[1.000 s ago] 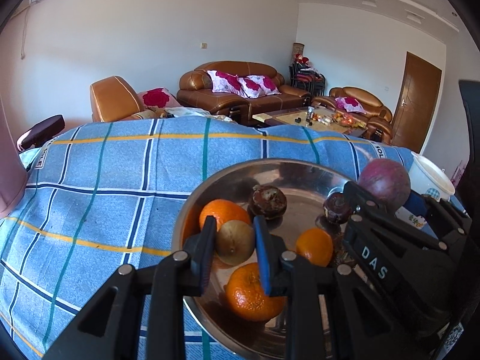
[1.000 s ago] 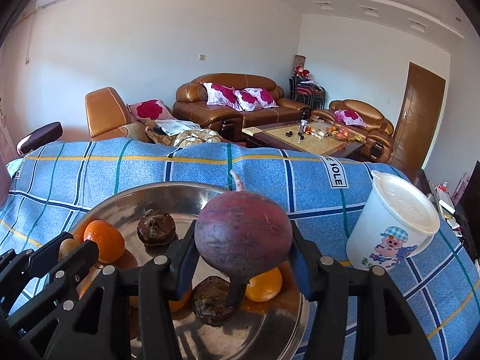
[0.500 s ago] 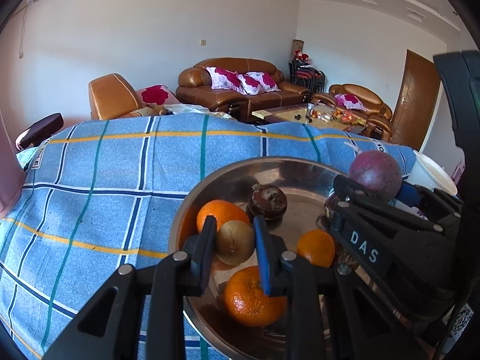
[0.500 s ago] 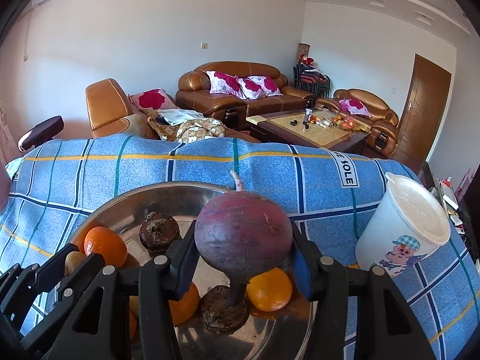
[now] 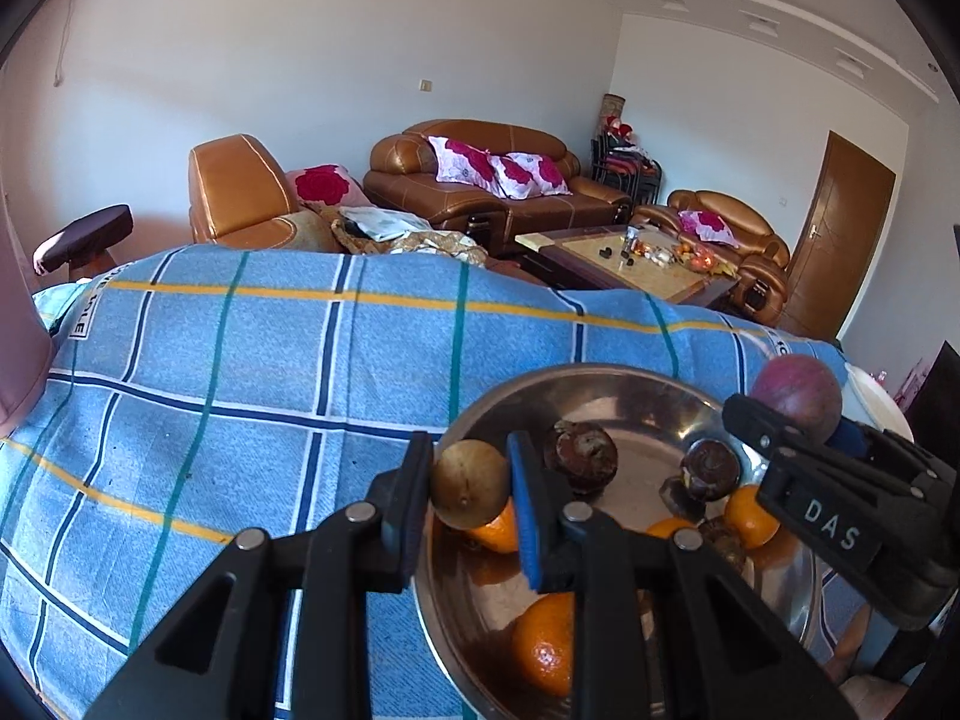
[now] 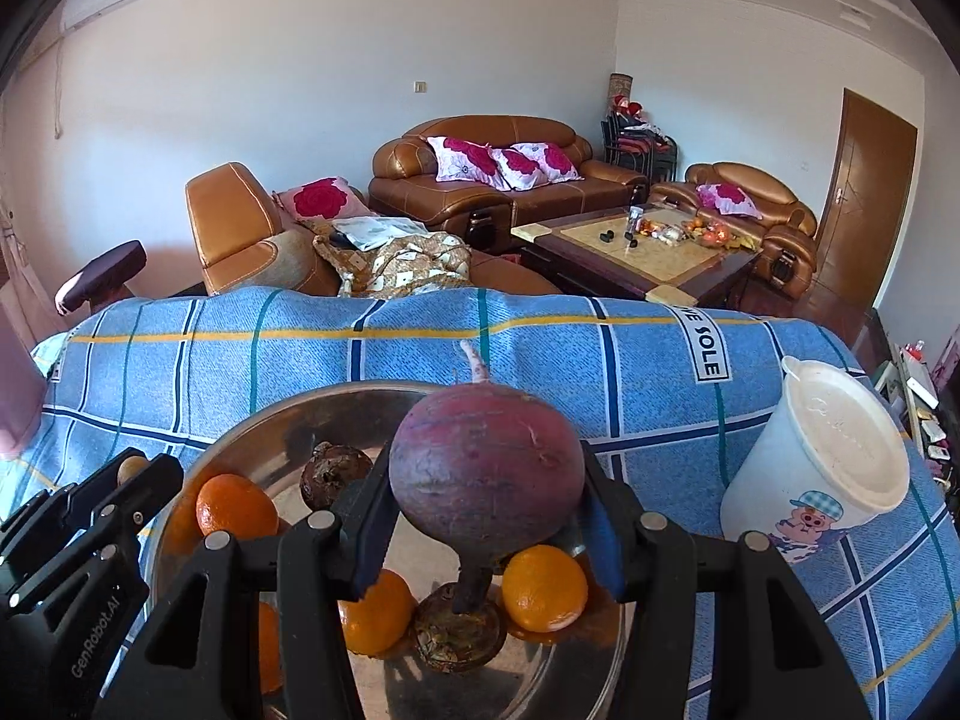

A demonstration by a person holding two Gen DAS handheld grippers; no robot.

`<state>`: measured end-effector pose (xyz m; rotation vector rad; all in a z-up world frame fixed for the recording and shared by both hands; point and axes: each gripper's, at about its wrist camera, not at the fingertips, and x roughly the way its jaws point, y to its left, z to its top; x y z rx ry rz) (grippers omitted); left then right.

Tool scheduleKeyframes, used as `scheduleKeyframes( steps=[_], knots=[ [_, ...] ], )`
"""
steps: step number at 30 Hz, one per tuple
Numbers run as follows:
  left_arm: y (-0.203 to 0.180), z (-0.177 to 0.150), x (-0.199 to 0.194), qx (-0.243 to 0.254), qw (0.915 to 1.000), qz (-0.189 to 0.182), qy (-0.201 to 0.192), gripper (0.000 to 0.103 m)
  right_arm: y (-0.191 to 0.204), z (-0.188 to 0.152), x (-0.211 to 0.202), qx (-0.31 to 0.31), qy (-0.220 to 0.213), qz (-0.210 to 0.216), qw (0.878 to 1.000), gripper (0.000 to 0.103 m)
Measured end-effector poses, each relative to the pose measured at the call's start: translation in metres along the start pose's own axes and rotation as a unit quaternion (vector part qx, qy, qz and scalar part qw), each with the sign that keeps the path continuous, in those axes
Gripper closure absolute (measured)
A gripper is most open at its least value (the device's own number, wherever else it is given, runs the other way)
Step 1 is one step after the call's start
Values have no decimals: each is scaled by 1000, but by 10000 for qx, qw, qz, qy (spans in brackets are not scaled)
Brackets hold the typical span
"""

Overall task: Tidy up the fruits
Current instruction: 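Lower both fruits into the plate and open both tools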

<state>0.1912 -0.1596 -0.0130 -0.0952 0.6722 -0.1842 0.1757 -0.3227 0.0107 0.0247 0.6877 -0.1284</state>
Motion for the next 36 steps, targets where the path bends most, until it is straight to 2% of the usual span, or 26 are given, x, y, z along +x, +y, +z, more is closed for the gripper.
scheduleKeyframes(
  steps=[6,9,13,22,26,28,30,32,36],
  knots=[
    [-20,-5,14,201,9993,-142,280,76,1,6,18,172,427,357,9983,47],
    [-26,-8,16,339,9991,-76,262,76,4,2,29,191,678,443,9965,47],
    [-31,-9,16,404,9989,-77,239,76,8,-2,43,94,899,388,9952,47],
    [-32,-4,19,590,9981,31,159,77,16,-1,46,-216,1107,186,9934,47],
    [-35,-6,19,841,9961,249,50,77,28,1,51,-724,1220,-145,9898,47],
    [-35,-6,19,891,9957,237,32,77,31,0,53,-916,1237,-273,9877,47],
    [-36,-6,19,1026,9944,243,-15,77,30,0,52,-984,1257,-287,9868,47],
    [-37,-7,19,1122,9932,292,-57,77,34,-3,52,-1301,1289,-428,9821,47],
    [-38,-7,19,1211,9923,239,-50,77,33,-10,42,-1579,1261,-392,9786,47]
  ],
)
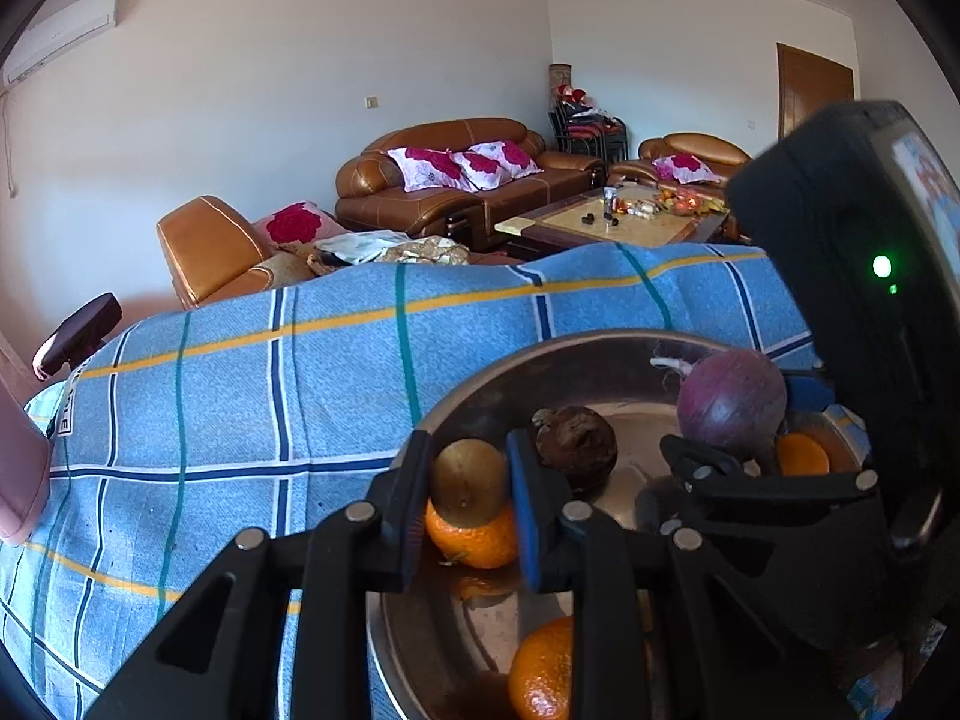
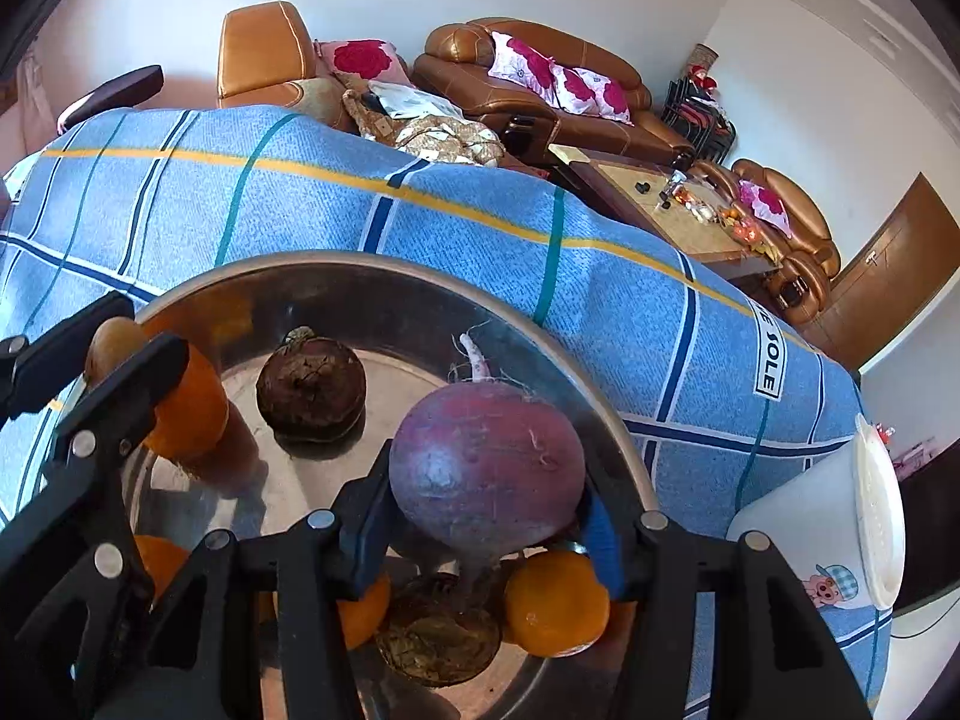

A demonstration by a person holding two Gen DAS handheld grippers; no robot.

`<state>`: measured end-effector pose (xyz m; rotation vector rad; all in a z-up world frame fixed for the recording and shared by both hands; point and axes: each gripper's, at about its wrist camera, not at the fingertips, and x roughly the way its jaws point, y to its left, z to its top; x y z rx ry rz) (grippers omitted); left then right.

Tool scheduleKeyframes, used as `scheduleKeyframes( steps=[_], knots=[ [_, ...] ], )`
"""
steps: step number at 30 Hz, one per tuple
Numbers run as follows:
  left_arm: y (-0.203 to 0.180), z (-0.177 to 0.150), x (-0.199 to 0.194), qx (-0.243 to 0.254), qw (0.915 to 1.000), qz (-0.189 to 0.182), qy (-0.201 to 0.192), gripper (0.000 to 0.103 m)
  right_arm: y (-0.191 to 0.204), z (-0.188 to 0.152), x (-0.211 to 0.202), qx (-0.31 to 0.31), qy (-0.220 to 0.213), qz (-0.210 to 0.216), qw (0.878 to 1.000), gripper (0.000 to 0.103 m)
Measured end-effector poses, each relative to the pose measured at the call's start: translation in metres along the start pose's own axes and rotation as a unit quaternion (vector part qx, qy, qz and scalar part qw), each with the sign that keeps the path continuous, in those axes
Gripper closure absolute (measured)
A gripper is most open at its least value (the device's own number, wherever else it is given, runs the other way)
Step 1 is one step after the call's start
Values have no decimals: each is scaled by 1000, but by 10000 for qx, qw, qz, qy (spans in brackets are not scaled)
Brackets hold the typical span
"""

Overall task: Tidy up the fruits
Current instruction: 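Lower both fruits into the plate and open both tools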

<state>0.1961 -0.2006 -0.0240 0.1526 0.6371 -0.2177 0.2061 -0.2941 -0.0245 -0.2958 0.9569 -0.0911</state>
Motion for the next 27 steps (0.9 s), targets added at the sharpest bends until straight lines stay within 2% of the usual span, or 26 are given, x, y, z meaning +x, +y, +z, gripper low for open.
scheduleKeyframes(
  steps=[5,7,10,12,13,15,16,23,27],
  knots=[
    [-3,0,2,74,9999,18,86,74,-5,-11,-9,143,-175,222,9995,46],
    [-3,1,2,49,9999,110,84,68,-7,-15,-10,242,-207,248,9992,44],
    [4,0,3,-140,9997,159,127,50,-5,-19,-13,363,-318,238,9986,44],
    [12,-2,5,-316,9992,137,181,32,-7,-20,-14,424,-355,272,9981,44],
    [15,-2,6,-401,9989,111,219,27,-9,-22,-15,459,-373,315,9978,44],
    [21,-4,9,-569,9979,114,300,10,-14,-25,-17,554,-434,376,9968,44],
    [23,-5,11,-633,9974,108,341,8,-15,-27,-18,627,-497,392,9960,43],
    [20,-9,14,-588,9972,92,453,5,-19,-36,-23,1241,-765,536,9879,32],
    [17,-8,13,-446,9981,79,423,3,-20,-47,-28,1555,-959,502,9819,30]
  ],
)
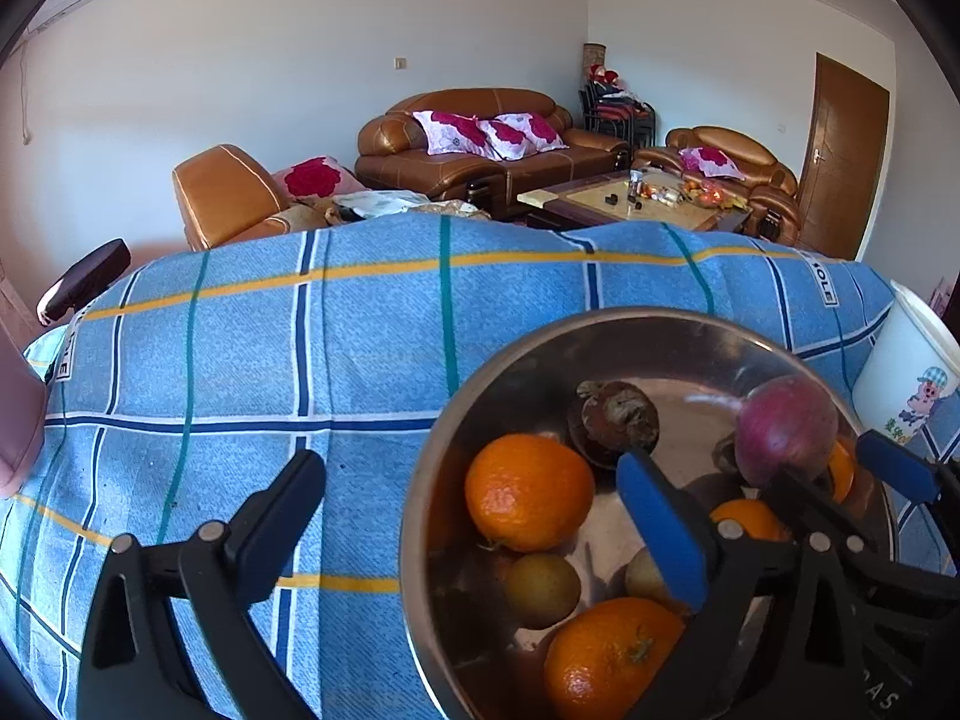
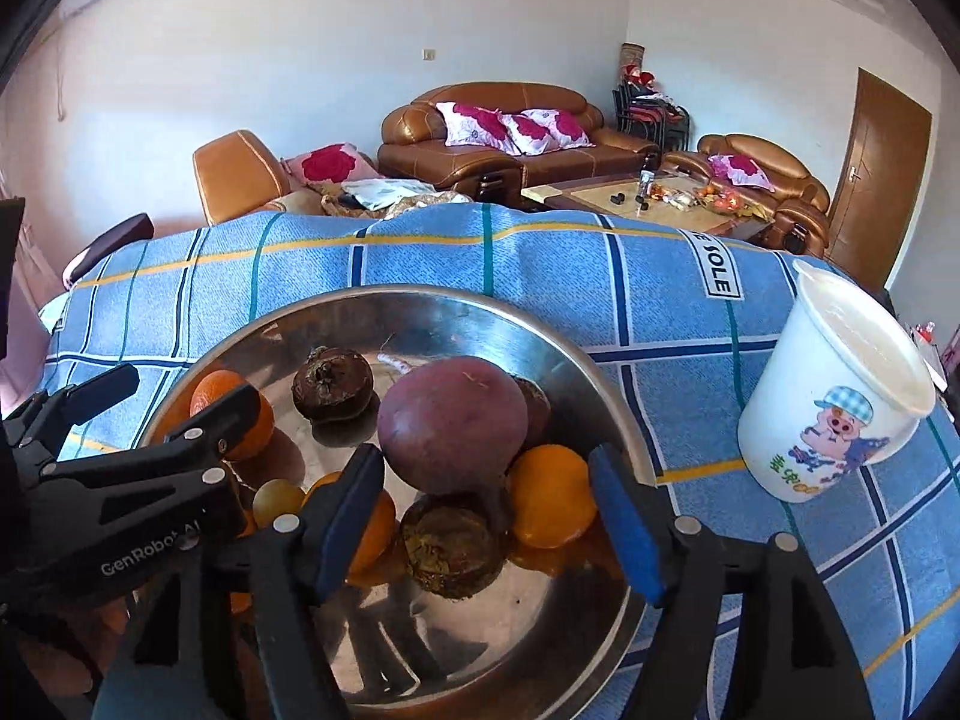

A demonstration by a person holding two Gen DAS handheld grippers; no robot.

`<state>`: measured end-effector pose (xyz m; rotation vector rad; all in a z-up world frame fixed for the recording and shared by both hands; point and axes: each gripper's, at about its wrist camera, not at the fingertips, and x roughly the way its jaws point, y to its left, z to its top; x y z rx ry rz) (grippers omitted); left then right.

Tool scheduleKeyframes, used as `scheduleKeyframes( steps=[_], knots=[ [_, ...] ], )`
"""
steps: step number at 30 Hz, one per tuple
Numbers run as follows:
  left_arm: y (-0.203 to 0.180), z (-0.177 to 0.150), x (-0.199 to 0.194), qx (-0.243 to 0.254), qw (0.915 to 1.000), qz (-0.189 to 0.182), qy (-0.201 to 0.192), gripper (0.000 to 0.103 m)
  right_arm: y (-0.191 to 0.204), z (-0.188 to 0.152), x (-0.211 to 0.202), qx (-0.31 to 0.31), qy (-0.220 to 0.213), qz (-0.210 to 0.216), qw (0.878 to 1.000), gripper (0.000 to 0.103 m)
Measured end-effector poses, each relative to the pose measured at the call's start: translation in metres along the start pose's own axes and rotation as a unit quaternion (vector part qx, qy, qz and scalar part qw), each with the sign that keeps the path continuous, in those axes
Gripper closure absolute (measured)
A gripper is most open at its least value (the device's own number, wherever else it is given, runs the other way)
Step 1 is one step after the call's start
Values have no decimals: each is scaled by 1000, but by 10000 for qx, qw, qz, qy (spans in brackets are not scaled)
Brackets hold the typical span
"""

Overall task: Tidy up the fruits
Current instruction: 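Lower both fruits into the plate and open both tools, then withdraw both open tools from the plate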

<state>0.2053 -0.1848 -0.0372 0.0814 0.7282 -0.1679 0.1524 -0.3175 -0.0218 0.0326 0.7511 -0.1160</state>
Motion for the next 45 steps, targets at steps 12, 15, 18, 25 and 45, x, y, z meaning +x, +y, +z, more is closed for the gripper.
scheduleKeyframes(
  steps=[12,15,18,25,45],
  knots=[
    [-3,-17,-53,-37,9949,259,-971,0,0,-26,-51,529,-1377,-261,9887,22],
    [2,-22,-66,-144,9925,350,-1162,0,6,-33,-67,360,-1798,-382,9823,22],
    [8,-27,-75,-271,9913,318,-1250,0,11,-37,-78,181,-2052,-423,9776,22],
    [8,-45,-99,-224,9895,261,-1404,0,7,-50,-95,193,-2196,-427,9745,22],
    [5,-93,-162,-62,9792,233,-2014,0,0,-89,-138,358,-2406,-563,9683,22]
  ],
)
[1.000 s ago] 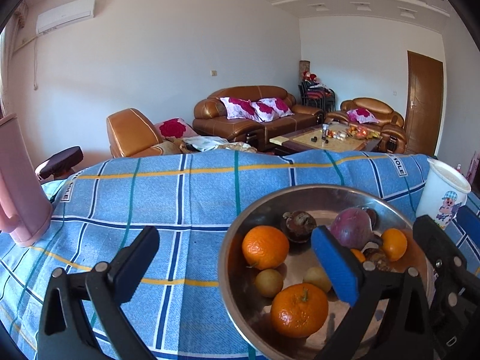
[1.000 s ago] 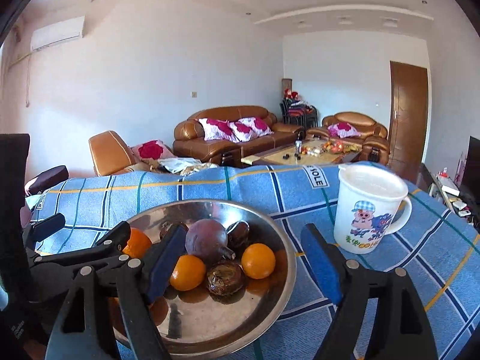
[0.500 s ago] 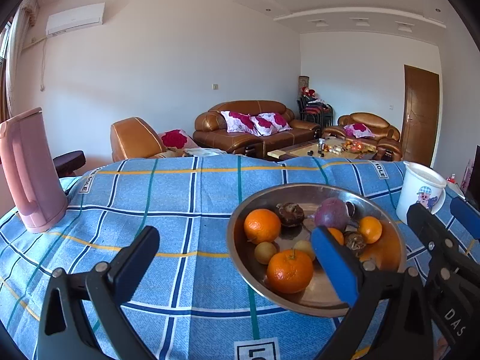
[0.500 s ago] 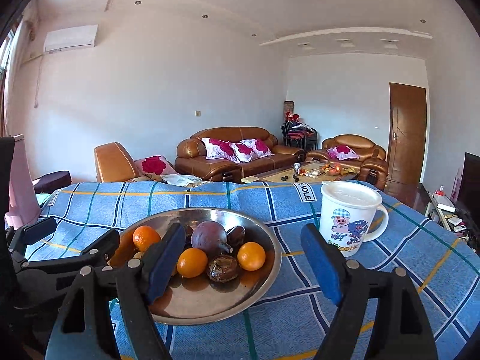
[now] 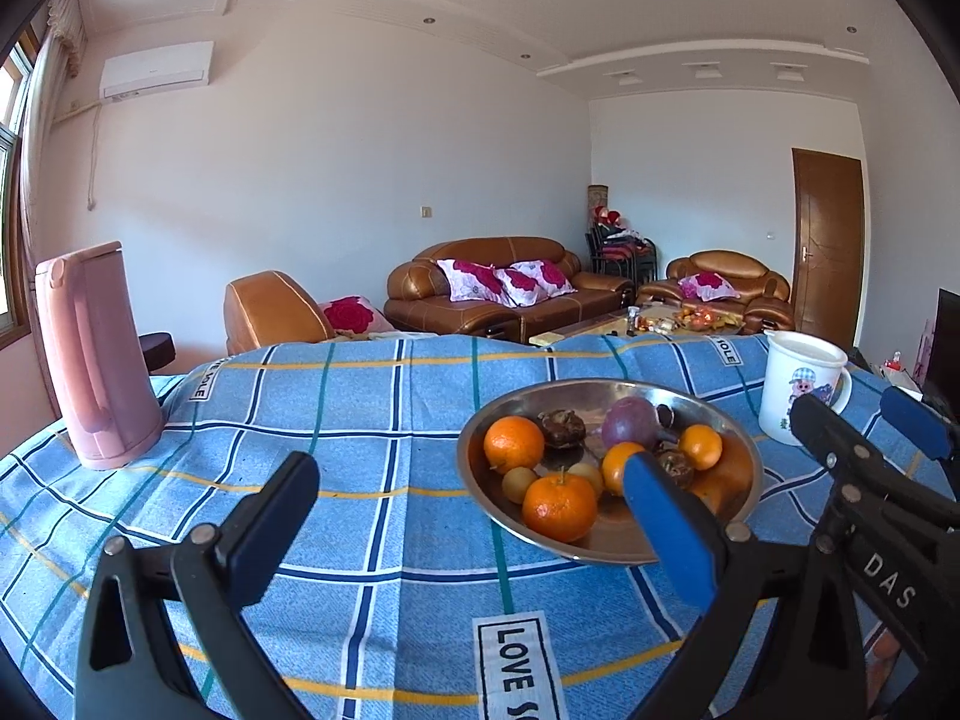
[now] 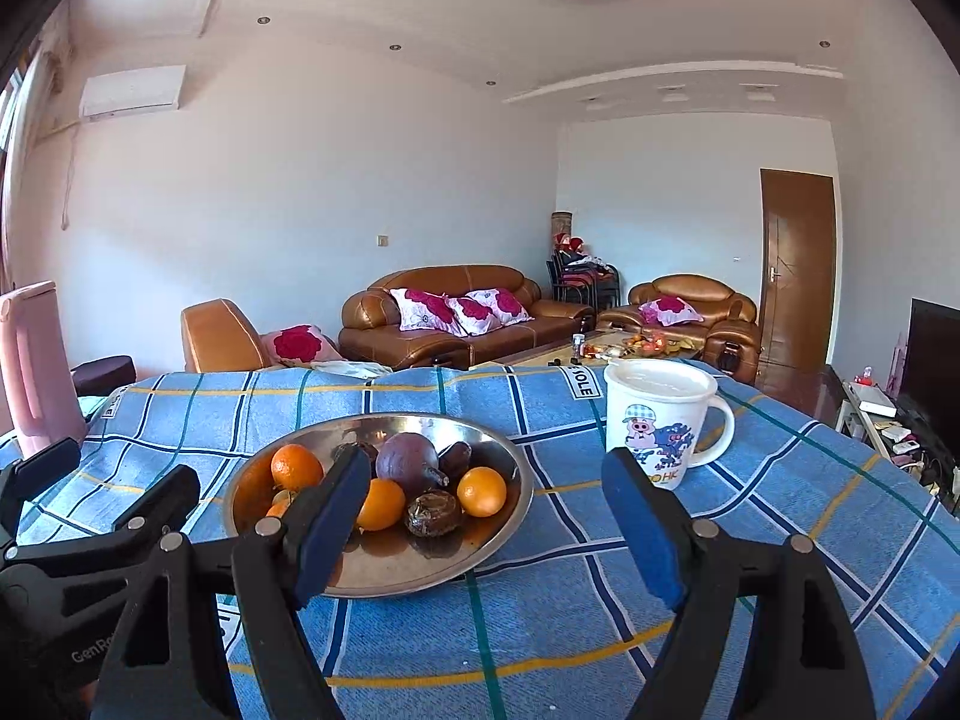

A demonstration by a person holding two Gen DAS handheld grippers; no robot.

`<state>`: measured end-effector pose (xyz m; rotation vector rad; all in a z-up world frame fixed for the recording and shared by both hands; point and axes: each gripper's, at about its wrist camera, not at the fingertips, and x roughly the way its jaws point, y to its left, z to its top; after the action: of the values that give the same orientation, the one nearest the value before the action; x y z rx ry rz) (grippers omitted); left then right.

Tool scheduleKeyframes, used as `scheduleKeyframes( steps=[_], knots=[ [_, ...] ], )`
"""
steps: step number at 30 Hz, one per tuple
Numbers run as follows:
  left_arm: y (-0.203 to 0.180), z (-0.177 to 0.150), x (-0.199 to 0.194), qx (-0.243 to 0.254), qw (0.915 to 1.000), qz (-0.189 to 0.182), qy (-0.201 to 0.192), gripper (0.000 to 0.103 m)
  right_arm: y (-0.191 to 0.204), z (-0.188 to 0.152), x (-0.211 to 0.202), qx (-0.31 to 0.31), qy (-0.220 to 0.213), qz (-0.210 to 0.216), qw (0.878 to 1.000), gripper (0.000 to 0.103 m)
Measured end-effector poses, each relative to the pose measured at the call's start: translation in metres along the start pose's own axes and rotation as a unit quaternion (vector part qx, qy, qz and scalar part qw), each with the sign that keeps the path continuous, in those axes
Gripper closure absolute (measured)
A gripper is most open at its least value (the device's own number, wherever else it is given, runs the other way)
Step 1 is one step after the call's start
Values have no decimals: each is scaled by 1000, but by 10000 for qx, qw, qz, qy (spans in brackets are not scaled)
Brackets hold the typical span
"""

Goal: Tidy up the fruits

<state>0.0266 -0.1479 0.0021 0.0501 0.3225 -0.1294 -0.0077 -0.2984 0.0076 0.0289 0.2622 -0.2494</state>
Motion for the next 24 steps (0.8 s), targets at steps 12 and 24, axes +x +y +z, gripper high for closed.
scheduleKeyframes(
  steps=[12,24],
  knots=[
    [-1,-6,-23,-30,9999,-3,-109,0,-5,-2,-29,156,-305,-60,9994,22],
    [-2,-6,-23,-22,9999,-24,-108,0,-5,-2,-28,212,-274,-73,9994,22]
  ],
)
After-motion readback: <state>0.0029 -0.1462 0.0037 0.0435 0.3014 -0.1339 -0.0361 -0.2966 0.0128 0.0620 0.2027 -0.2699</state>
